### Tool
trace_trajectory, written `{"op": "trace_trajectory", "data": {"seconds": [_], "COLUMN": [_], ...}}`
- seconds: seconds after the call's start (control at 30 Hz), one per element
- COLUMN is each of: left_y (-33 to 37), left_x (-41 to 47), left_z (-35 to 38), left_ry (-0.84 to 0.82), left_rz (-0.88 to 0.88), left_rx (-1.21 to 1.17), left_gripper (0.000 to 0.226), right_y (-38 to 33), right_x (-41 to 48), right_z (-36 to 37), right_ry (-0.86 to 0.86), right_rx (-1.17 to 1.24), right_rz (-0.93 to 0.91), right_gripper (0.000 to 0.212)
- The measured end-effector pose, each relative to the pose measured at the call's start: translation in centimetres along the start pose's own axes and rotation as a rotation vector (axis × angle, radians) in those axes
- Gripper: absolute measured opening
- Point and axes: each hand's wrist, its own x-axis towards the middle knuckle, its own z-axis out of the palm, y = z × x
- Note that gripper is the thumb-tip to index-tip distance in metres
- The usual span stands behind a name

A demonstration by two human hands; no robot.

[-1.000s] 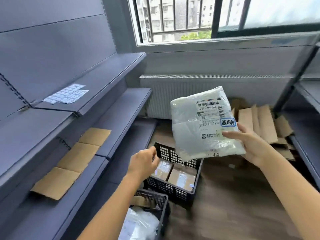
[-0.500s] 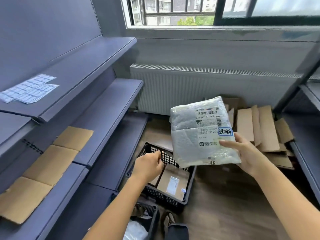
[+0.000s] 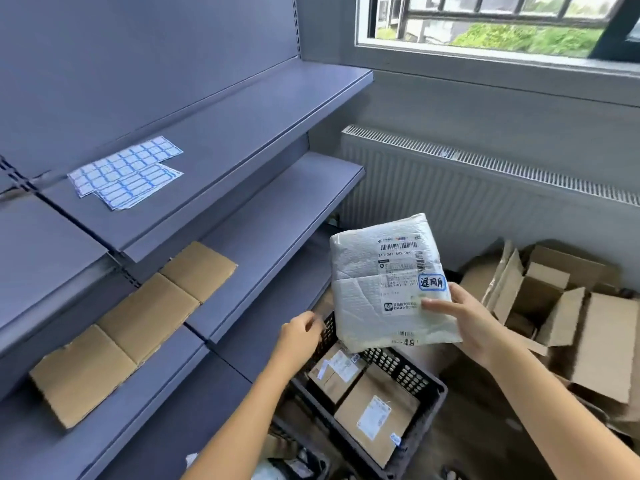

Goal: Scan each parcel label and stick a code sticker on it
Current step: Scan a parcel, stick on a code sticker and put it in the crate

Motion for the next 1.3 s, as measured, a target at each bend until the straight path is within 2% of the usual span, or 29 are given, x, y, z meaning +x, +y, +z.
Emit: {"op": "trace_trajectory", "data": {"seconds": [0.1,0.2,0.3,0.37,0.47,0.57,0.63,0.7,0.8,1.0,1.07,1.17,1.23,1.3], "left_y": [0.6,1.1,2.5,3.1,3.2,2.1,0.6,-2.1,-6.2,-15.7,-19.0,-23.8,-27.2,-29.3], "left_x": [0.6,1.2,2.0,2.7,3.3,3.3,3.5,4.3,6.2,11.5,13.4,16.2,18.2,19.8], "left_z": [0.6,2.4,5.5,7.7,9.8,11.3,12.2,13.8,16.8,25.9,29.5,33.6,36.4,37.4], "left_ry": [-0.037,-0.127,-0.063,0.091,0.298,0.426,0.471,0.498,0.500,0.416,0.399,0.385,0.372,0.381], "left_rz": [-0.079,-0.133,-0.224,-0.330,-0.388,-0.429,-0.470,-0.519,-0.593,-0.686,-0.717,-0.766,-0.747,-0.746], "left_rx": [-0.485,-1.023,-1.247,-1.290,-1.357,-1.423,-1.440,-1.441,-1.466,-1.548,-1.567,-1.566,-1.547,-1.519], "left_gripper": [0.040,0.072,0.103,0.105,0.089,0.062,0.049,0.047,0.060,0.055,0.057,0.060,0.056,0.048], "right_y": [-0.5,-0.9,-1.4,-1.7,-1.2,1.1,3.4,6.9,13.1,27.5,32.7,38.8,42.3,44.2], "right_x": [3.6,6.8,9.9,11.9,14.8,17.3,18.5,19.7,21.1,23.6,24.7,26.5,28.2,30.1], "right_z": [-0.2,-0.3,-0.8,-1.4,-2.3,-3.2,-3.9,-4.9,-7.2,-11.4,-13.0,-13.9,-14.4,-14.2], "right_ry": [-0.102,-0.207,-0.319,-0.397,-0.481,-0.533,-0.486,-0.364,-0.250,-0.270,-0.159,-0.192,-0.101,-0.175], "right_rx": [-0.021,-0.027,-0.040,-0.090,-0.164,-0.233,-0.253,-0.261,-0.398,-0.735,-0.746,-0.855,-0.840,-0.869], "right_rz": [0.044,0.098,0.151,0.186,0.262,0.377,0.482,0.568,0.583,0.632,0.647,0.650,0.615,0.642], "right_gripper": [0.076,0.055,0.035,0.038,0.050,0.036,0.027,0.025,0.024,0.038,0.044,0.048,0.050,0.044]}}
